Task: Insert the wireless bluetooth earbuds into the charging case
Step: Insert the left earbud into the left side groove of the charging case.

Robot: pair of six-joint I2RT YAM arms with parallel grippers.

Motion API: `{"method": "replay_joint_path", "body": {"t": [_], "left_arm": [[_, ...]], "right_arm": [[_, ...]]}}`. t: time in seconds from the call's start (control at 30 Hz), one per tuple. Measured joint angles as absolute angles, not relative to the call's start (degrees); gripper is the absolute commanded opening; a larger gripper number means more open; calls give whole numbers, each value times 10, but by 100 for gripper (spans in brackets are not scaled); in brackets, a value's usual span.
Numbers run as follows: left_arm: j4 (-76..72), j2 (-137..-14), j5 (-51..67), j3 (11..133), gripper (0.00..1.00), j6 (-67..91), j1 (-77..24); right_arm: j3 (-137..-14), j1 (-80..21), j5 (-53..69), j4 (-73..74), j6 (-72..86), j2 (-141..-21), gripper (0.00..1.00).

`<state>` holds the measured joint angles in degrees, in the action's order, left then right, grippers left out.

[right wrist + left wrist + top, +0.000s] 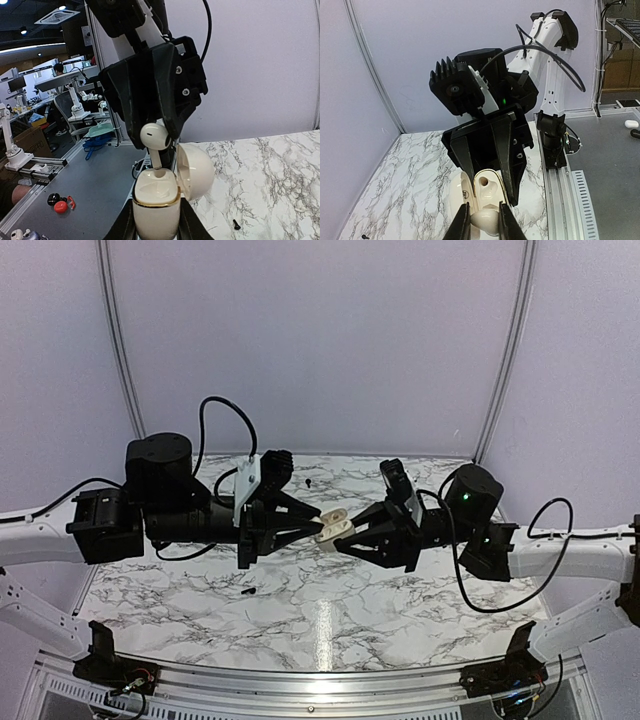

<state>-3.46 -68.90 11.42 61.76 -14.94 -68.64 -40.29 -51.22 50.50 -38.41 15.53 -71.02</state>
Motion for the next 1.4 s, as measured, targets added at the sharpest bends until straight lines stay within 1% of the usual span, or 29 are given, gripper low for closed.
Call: {"method": "replay_joint_path", "body": {"t": [0.47, 0.63, 1.13, 1.2, 1.3, 1.4], "left_arm": [[-22, -705, 79, 636, 15, -186, -707], [-22, -705, 74, 637, 19, -192, -710], [-21, -704, 92, 639, 23, -203, -710], [-19, -704, 100, 639, 26, -207, -710], [-16, -704, 106, 639, 37, -213, -711], [-12, -704, 114, 639, 45, -214, -713]], "right_arm": [[-403, -512, 521, -403, 181, -720, 0], [-403, -512, 522, -410, 191, -721, 0], [-403, -512, 542, -442, 214, -721, 0], [-403, -512, 550, -446, 217, -721, 0], [-403, -512, 554, -446, 222, -721, 0], [-403, -512, 555, -449, 225, -721, 0]]}}
